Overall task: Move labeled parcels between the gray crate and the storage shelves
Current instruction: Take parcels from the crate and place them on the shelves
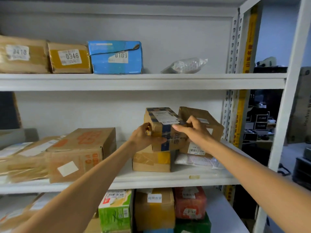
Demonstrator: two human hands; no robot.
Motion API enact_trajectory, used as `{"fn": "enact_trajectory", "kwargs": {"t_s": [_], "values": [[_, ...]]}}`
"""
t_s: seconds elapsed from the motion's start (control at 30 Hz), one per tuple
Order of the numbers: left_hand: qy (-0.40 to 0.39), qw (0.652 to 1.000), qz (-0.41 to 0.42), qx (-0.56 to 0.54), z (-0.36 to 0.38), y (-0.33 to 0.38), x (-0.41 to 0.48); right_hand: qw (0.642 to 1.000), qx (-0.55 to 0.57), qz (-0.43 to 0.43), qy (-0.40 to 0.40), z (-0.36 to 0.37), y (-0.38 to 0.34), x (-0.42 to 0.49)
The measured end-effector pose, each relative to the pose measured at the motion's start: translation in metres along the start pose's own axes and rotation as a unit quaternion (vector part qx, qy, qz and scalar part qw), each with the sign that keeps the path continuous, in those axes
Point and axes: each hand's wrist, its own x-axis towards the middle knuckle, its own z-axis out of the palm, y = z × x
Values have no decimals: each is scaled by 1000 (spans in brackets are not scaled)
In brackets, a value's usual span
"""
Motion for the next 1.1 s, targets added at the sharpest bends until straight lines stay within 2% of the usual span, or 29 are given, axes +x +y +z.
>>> {"fn": "enact_trajectory", "kwargs": {"t_s": [0.13,0.27,0.33,0.43,0.73,1.1], "values": [[-8,986,-36,-162,-9,-4,-18,997,71,5,-10,5,11,1],[5,975,-60,-213,-13,4,-26,995,90,12,-48,10,3,-9],[-11,972,-59,-227,-16,3,-30,993,85,3,-79,11,4,-13],[-38,974,-42,-220,-18,-5,-39,992,95,-11,-84,14,5,-21],[-42,965,4,-260,-19,-27,-63,990,78,-51,-102,25,18,-36],[-20,964,32,-265,-23,-60,-70,996,33,-72,-40,60,22,-49]]}}
